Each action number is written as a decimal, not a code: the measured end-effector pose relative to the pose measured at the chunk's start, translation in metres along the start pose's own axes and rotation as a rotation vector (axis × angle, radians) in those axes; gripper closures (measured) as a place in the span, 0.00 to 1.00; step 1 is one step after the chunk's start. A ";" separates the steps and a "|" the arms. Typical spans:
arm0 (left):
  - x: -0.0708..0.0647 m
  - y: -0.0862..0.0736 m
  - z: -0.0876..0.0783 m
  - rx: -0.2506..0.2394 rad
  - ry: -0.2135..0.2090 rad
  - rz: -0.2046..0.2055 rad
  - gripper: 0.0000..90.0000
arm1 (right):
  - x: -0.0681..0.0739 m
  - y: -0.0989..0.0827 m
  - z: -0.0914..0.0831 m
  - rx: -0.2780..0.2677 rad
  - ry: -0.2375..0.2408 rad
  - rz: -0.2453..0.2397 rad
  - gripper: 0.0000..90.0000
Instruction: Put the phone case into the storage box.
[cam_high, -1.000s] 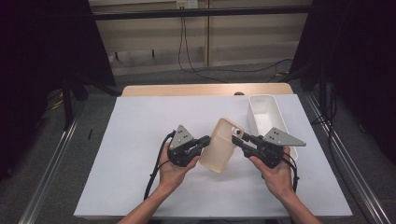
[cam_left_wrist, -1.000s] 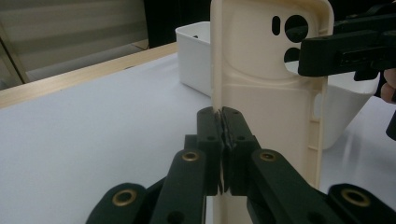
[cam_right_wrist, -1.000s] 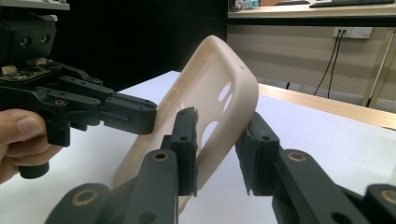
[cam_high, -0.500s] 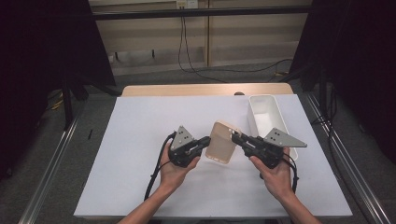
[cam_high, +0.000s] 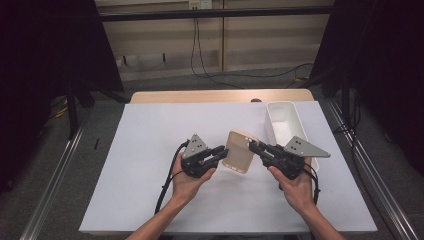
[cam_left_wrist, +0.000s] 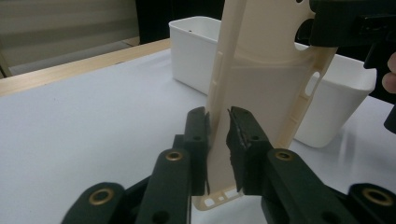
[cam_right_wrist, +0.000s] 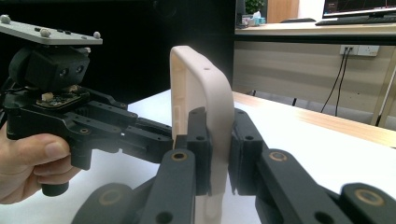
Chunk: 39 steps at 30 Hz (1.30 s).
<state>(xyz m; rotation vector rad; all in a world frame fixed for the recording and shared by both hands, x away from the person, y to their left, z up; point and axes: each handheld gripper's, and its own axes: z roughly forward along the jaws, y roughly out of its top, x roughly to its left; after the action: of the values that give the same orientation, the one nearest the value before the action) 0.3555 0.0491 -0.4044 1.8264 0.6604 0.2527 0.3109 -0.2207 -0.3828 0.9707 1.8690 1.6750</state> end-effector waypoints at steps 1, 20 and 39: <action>0.000 0.000 0.000 -0.003 0.001 -0.003 0.79 | 0.000 0.000 0.000 -0.001 0.000 -0.001 0.90; 0.006 -0.001 -0.001 -0.003 0.024 -0.036 0.22 | -0.007 0.003 -0.006 -0.012 0.005 -0.007 0.90; 0.010 0.000 -0.013 -0.028 0.061 0.027 0.03 | -0.013 0.007 -0.012 -0.024 0.001 -0.014 0.90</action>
<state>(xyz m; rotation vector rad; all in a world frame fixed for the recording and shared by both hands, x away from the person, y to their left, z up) 0.3578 0.0649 -0.4016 1.8075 0.6714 0.3356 0.3122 -0.2382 -0.3761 0.9452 1.8481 1.6855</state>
